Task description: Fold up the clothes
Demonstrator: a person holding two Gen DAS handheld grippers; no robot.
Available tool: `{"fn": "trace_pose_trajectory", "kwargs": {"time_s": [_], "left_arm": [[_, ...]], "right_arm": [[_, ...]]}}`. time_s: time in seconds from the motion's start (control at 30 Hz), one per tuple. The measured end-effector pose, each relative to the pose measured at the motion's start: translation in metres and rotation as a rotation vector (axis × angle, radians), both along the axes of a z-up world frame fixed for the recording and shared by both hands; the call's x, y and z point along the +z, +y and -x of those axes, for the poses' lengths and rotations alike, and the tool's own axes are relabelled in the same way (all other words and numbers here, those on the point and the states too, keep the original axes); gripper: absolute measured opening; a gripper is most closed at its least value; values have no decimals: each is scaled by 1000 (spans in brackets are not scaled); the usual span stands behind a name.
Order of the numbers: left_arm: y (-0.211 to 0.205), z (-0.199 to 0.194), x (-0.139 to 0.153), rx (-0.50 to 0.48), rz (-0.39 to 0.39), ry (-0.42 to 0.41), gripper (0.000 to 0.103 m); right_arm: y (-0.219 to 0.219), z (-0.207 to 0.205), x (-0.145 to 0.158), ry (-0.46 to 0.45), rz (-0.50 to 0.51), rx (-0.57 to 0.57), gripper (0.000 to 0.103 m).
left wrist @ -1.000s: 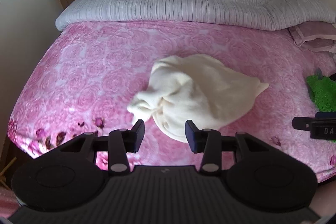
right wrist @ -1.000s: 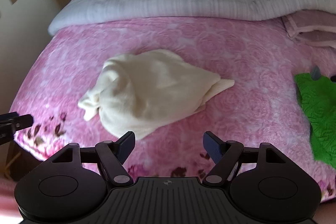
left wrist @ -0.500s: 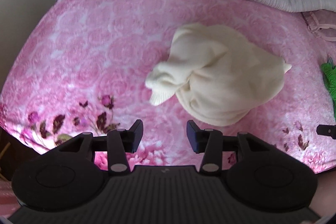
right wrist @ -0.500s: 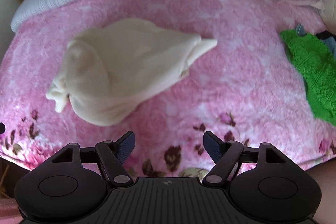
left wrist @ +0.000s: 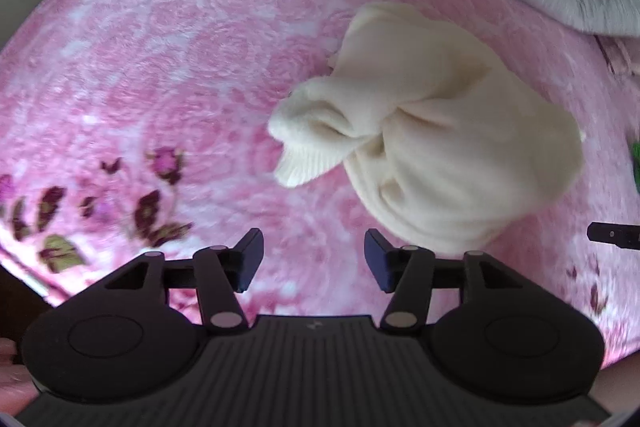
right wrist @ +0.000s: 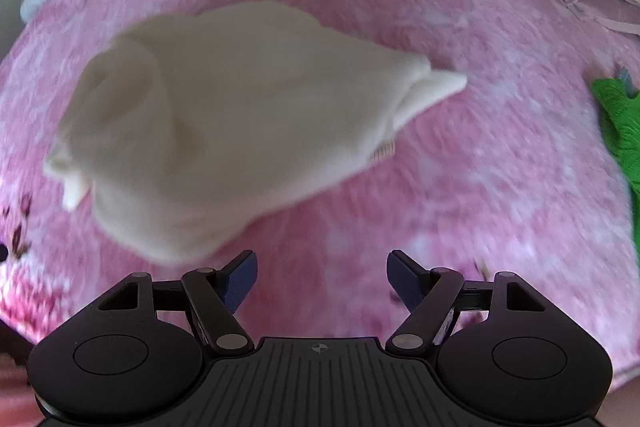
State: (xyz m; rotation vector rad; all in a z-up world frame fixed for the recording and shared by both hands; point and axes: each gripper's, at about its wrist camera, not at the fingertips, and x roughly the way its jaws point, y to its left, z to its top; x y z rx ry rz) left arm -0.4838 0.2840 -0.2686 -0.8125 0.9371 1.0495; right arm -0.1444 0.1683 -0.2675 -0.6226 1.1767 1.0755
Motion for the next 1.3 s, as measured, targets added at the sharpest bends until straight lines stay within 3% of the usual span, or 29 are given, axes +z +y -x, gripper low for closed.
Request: {"fn": "trace_pose_trajectory", "kwargs": {"time_s": [0.33,0.4,0.47,0.5,0.53,0.57,0.63,0.73,0.87,0.97,1.07,1.17,1.27,1.3], "left_arm": [[63,-16,-59,-14,-114,-101,60],[73,-19,-68,-2,-115,-116,59],[79,-22,-74,-15,-120,-131,47],[81,-24,-77,-27,-118,-133,39],[82,-25,-79,-43,-109,-141,23],[82,-26,-80,-60,-98,-152,4],[79,-28,-79,-91,-90,-158,4],[61,-29,-71,-151,-92,-149,2],[26,-27,-62,-225,-21,-206,1],[-7,-33,-58,-280,62,-250,1],[-36,-42,-59,-329,157,-284,2],[-51,-50,-55,-367,184,-287,5],[-48,-50,-46,-368,178,-282,6],[-44,-48,-41,-360,174,-281,6]], "right_arm": [[32,-79,-64,257,-160,-363,76],[39,-89,-73,294,-165,-404,76],[43,-93,-80,330,-178,-412,75],[45,-94,-82,345,-185,-405,55],[47,-93,-81,353,-195,-370,13],[48,-92,-79,349,-203,-333,7],[45,-87,-68,286,-209,-256,3],[32,-88,-49,213,-210,-174,2],[-18,-106,-27,138,-157,-148,1],[-59,-115,-25,44,-32,-137,1],[-94,-139,-37,-47,120,-204,1],[-104,-157,-45,-12,188,-275,2],[-111,-172,-52,12,248,-335,13],[-107,-171,-47,-17,244,-322,27]]}}
